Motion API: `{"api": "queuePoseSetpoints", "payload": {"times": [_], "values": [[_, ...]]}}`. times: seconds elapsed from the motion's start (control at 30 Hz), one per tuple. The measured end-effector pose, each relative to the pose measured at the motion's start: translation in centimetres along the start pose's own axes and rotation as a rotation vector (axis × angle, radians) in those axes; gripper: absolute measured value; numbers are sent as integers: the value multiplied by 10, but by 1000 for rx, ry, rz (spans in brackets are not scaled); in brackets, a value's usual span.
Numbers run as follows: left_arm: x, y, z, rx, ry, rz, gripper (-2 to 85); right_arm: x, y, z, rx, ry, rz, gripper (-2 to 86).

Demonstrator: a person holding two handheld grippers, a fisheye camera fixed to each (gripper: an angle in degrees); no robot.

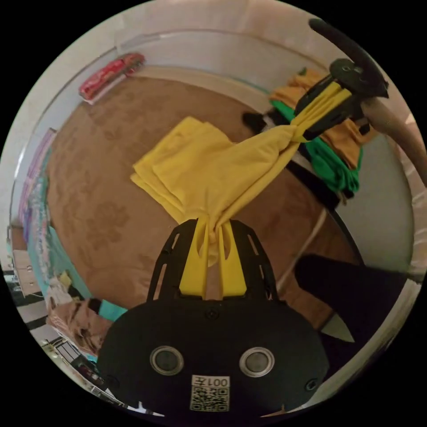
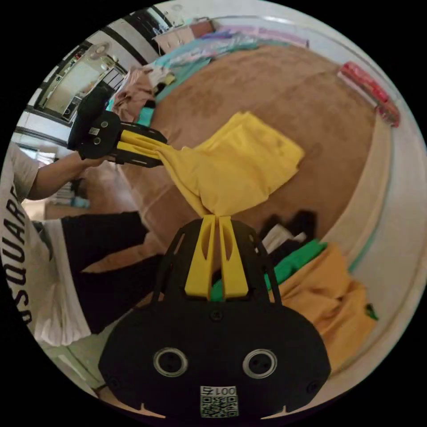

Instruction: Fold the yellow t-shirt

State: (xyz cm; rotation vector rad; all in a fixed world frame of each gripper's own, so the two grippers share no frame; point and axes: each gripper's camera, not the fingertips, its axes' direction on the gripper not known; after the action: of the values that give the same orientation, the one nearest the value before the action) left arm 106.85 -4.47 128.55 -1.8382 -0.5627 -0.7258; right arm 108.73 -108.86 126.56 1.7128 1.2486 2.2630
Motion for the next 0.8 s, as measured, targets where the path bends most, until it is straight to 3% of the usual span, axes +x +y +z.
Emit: {"api": "queuePoseSetpoints", "payload": {"times": [0.07, 0.2, 0.4, 0.6, 0.8], "values": [[26, 11, 6, -47, 42, 27, 14, -8, 31, 17, -38, -94, 14, 6], [48, -1, -20, -8, 53, 51, 11, -9, 54, 1, 5, -76, 55, 6], [22, -99, -125, 273, -61, 85, 9, 11, 39, -96, 133, 312, -33, 5], [62, -173, -256, 494, -207, 150, 7, 25, 50, -238, 293, 625, 65, 5], [173, -159, -273, 556, -303, 301, 2, -32, 116, -285, 147, 727, 119, 5]]}}
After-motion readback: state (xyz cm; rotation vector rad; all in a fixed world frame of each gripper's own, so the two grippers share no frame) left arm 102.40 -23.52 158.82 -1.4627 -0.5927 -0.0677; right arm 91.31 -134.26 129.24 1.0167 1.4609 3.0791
